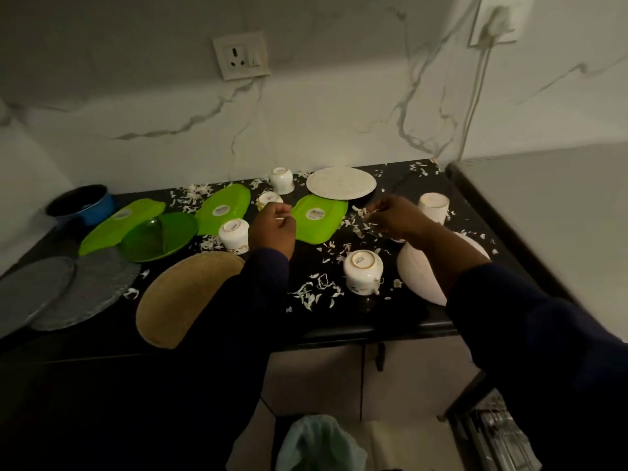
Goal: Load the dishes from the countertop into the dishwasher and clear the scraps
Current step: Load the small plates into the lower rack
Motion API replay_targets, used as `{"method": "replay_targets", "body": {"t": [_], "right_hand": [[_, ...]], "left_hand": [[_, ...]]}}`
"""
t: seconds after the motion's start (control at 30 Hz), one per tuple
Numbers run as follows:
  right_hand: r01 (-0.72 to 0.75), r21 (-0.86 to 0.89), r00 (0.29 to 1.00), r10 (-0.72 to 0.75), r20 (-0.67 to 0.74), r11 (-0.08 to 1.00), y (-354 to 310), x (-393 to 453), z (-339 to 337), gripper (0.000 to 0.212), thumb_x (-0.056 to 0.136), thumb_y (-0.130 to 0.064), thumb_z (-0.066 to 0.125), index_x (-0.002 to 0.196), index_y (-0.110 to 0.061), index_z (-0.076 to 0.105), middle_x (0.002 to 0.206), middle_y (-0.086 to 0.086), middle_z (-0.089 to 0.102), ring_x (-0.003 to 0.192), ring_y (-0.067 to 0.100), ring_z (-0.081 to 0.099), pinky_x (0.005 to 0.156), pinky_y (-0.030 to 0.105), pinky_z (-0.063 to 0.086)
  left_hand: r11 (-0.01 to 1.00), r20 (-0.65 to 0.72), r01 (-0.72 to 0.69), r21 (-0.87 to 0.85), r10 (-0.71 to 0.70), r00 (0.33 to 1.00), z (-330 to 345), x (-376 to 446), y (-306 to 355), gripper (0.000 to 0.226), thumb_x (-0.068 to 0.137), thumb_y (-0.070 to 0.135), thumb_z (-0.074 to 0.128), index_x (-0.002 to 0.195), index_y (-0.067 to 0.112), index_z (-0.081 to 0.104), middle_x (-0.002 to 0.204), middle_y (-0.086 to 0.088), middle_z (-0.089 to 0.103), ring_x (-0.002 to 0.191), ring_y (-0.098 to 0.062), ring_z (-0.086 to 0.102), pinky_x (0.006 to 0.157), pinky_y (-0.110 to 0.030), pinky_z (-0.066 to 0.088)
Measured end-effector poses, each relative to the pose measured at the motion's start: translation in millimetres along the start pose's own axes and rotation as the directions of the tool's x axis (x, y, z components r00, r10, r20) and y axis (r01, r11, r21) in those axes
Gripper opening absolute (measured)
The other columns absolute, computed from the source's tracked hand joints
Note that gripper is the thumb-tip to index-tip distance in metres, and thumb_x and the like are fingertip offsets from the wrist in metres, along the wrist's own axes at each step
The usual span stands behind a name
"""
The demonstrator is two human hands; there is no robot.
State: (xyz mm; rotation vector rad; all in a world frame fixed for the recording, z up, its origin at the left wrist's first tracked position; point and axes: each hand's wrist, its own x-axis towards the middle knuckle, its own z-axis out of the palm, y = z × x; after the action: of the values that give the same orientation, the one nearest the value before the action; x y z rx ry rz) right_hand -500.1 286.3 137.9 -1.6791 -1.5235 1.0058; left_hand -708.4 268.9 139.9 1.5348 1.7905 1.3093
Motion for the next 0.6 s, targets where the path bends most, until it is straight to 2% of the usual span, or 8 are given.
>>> {"method": "replay_targets", "body": {"t": [0.13, 0.23, 0.33, 0.37, 0.43, 0.47, 0.53, 0.6], "right_hand": [[-0.032, -0.042, 0.997, 0.035, 0.063, 0.999, 1.3, 28.7, 22.1, 0.01, 0.085, -0.01, 0.062, 0.094, -0.01, 0.057, 0.076, 0.011, 0.057, 0.062, 0.019, 0.053, 0.055, 0.028, 0.044], [-0.055, -0.073, 0.992, 0.063, 0.106, 0.996, 5.3, 56.8, 29.9, 0.008, 0.083, -0.01, 0.064, 0.081, -0.008, 0.056, 0.075, 0.016, 0.054, 0.07, 0.026, 0.052, 0.064, 0.036, 0.043], [-0.08, -0.044, 0.993, 0.083, 0.084, 0.996, 11.7, 90.5, 33.2, 0.014, 0.084, -0.011, 0.063, 0.095, -0.002, 0.062, 0.07, 0.01, 0.053, 0.069, 0.023, 0.052, 0.068, 0.036, 0.045], [-0.072, -0.05, 0.994, 0.076, 0.084, 0.996, 14.8, 101.5, 32.9, 0.017, 0.086, -0.012, 0.06, 0.101, -0.004, 0.062, 0.074, 0.008, 0.056, 0.073, 0.024, 0.055, 0.069, 0.032, 0.046], [-0.12, -0.099, 0.991, 0.126, 0.051, 0.988, 16.8, 123.8, 29.5, 0.032, 0.091, -0.014, 0.052, 0.122, -0.009, 0.059, 0.104, 0.011, 0.063, 0.102, 0.028, 0.058, 0.082, 0.03, 0.043], [-0.107, -0.138, 0.993, 0.114, 0.04, 0.985, 17.9, 133.9, 27.7, 0.036, 0.092, -0.015, 0.05, 0.128, -0.013, 0.056, 0.12, 0.012, 0.059, 0.115, 0.028, 0.053, 0.09, 0.03, 0.04], [-0.073, -0.273, 0.995, 0.089, 0.046, 0.959, 27.8, 160.0, 27.2, 0.039, 0.092, -0.015, 0.052, 0.131, -0.01, 0.053, 0.137, 0.013, 0.049, 0.13, 0.028, 0.043, 0.102, 0.03, 0.033], [-0.166, -0.126, 0.985, 0.172, 0.03, 0.978, 30.0, 180.0, 29.9, 0.043, 0.091, -0.015, 0.054, 0.133, -0.006, 0.05, 0.143, 0.014, 0.044, 0.132, 0.03, 0.04, 0.101, 0.03, 0.037]], "left_hand": [[0.997, -0.038, 0.039, 0.066, -0.037, 0.999, -6.1, 9.6, -23.1, 0.019, 0.085, 0.006, 0.053, 0.102, 0.005, 0.063, 0.107, -0.011, 0.067, 0.098, -0.024, 0.062, 0.075, -0.014, 0.035], [0.991, -0.055, 0.055, 0.121, -0.049, 0.997, -4.7, 23.9, -32.9, 0.019, 0.085, 0.008, 0.054, 0.101, 0.005, 0.063, 0.105, -0.01, 0.067, 0.099, -0.025, 0.061, 0.073, -0.015, 0.035], [0.988, -0.055, 0.082, 0.133, -0.075, 0.996, 7.0, 48.1, -34.4, 0.019, 0.084, 0.008, 0.053, 0.1, 0.005, 0.063, 0.106, -0.011, 0.067, 0.102, -0.026, 0.06, 0.081, -0.023, 0.039], [0.987, -0.05, 0.092, 0.132, -0.086, 0.995, 12.1, 54.7, -33.6, 0.02, 0.085, 0.008, 0.052, 0.101, 0.005, 0.063, 0.108, -0.011, 0.066, 0.103, -0.025, 0.059, 0.081, -0.022, 0.038], [0.983, -0.053, 0.108, 0.151, -0.101, 0.993, 27.4, 70.6, -31.5, 0.021, 0.086, 0.01, 0.051, 0.103, 0.006, 0.063, 0.112, -0.01, 0.065, 0.106, -0.025, 0.058, 0.082, -0.023, 0.037], [0.981, -0.054, 0.114, 0.154, -0.107, 0.993, 36.2, 78.7, -30.6, 0.021, 0.087, 0.011, 0.051, 0.104, 0.006, 0.063, 0.113, -0.01, 0.065, 0.106, -0.025, 0.057, 0.083, -0.024, 0.037], [0.981, -0.042, 0.139, 0.136, -0.134, 0.99, 51.8, 92.0, -29.8, 0.021, 0.088, 0.011, 0.051, 0.104, 0.007, 0.063, 0.113, -0.009, 0.065, 0.105, -0.024, 0.058, 0.081, -0.021, 0.036], [0.978, -0.035, 0.169, 0.119, -0.166, 0.985, 66.0, 106.6, -31.2, 0.021, 0.087, 0.01, 0.052, 0.105, 0.007, 0.063, 0.112, -0.008, 0.065, 0.104, -0.022, 0.059, 0.078, -0.018, 0.034]]}}
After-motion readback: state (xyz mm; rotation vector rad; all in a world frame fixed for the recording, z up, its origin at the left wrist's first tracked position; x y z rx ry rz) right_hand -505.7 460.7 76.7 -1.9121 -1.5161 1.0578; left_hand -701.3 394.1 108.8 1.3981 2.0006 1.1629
